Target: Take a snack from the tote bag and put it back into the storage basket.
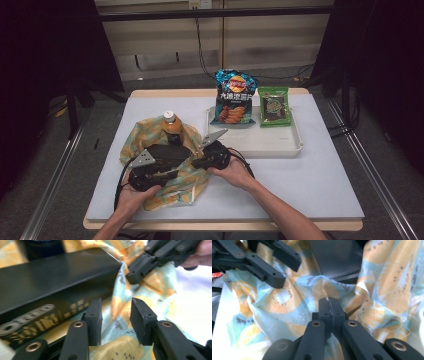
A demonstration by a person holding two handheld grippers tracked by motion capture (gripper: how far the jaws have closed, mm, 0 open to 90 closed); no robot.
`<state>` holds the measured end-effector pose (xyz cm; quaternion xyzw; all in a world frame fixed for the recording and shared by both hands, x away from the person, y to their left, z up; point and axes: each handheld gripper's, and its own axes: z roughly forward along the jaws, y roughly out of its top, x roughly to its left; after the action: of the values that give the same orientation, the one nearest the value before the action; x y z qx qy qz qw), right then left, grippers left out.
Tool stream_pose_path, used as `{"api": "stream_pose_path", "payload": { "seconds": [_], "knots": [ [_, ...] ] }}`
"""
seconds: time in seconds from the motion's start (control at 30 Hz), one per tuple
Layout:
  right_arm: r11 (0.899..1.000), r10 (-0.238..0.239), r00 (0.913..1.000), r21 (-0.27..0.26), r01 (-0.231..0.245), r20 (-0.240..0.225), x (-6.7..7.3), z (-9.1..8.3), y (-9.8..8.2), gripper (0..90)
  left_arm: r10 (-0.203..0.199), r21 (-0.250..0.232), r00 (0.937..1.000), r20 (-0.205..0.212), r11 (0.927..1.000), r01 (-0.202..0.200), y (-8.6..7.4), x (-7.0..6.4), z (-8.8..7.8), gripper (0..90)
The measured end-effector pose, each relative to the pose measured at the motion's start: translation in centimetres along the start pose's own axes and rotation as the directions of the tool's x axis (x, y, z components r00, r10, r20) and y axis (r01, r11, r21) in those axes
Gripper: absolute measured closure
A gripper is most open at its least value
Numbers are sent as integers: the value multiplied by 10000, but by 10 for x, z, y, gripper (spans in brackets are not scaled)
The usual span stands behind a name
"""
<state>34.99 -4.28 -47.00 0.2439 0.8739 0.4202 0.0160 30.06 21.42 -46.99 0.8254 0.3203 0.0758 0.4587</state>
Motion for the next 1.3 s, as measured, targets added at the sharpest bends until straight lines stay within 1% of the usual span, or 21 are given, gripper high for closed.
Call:
{"api": "stream_pose_path", "payload": {
  "seconds": [0.1,0.2,0.23,0.27,0.33,0.37,0.43,0.5,0.53,0.6,0.7,0.73,0.8,0.83,0.9,1.0,1.07,1.13,1.2,1.27,1.3],
  "knots": [
    [9998,50,10000,196,-50,-3,-1,-2,-7,900,152,85,9998,133,9998,-153,0,-4,-3,656],
    [9989,138,9999,439,-137,-18,-2,0,-14,898,161,42,9997,195,9999,-161,-2,-6,-6,717],
    [9988,143,9999,477,-142,-9,-1,1,-15,893,204,40,9997,114,9998,-205,-2,-6,-7,747],
    [9989,129,9999,452,-128,0,0,1,-15,862,171,-48,9998,122,9998,-170,-3,-7,-9,765],
    [9998,103,9999,167,-102,-60,1,-3,-12,800,160,-186,9997,174,9997,-157,-3,-7,-14,809],
    [10000,32,10000,33,-31,-58,2,-6,-10,752,124,-296,9997,203,9995,-118,-3,-7,-16,825],
    [9997,-77,9999,-238,76,-71,4,-13,-4,697,142,-417,9996,237,9990,-132,-4,-7,-21,845],
    [9986,-153,9998,-504,148,-110,6,-19,3,600,140,-467,9996,239,9988,-129,-4,-7,-23,855],
    [9977,-113,9998,-668,103,-143,5,-22,7,580,111,-493,9997,217,9987,-100,-4,-7,-24,856],
    [9957,-214,9997,-902,206,-72,5,-27,15,582,70,-537,9997,236,9985,-58,-4,-7,-25,857],
    [9918,-292,9994,-1252,270,-161,4,-27,28,593,161,-509,9995,266,9986,-147,-4,-7,-25,858],
    [9909,-260,9993,-1330,222,-268,5,-26,32,600,143,-563,9998,160,9983,-134,-3,-7,-26,858],
    [9901,-424,9990,-1347,402,-132,4,-19,41,566,-25,-739,9999,138,9973,35,-3,-4,-29,862],
    [9899,-441,9990,-1355,424,-94,4,-15,44,552,48,-656,9999,112,9978,-40,-4,-4,-30,863],
    [9899,-394,9990,-1371,362,-208,-1,-5,48,543,42,-604,9999,139,9982,-34,-6,-5,-30,862],
    [9934,-271,9996,-1116,261,-71,-8,8,49,489,64,-718,9998,201,9974,-49,-6,-4,-33,861],
    [9931,-311,9995,-1130,313,31,-12,15,47,420,-5,-720,9999,163,9974,17,-6,-4,-34,859],
    [9930,-292,9996,-1147,285,-42,-14,20,45,393,-74,-815,9998,159,9966,87,-6,-3,-35,853],
    [9933,-328,9991,-1120,296,-265,-13,22,44,383,-105,-835,9998,172,9964,119,-6,-3,-35,850],
    [9930,-477,9986,-1089,449,-232,-11,22,44,373,-76,-802,9998,161,9967,89,-6,-3,-35,849],
    [9940,-550,9983,-962,530,-183,-10,22,44,353,-67,-791,9998,180,9968,81,-6,-3,-34,848]
  ]
}}
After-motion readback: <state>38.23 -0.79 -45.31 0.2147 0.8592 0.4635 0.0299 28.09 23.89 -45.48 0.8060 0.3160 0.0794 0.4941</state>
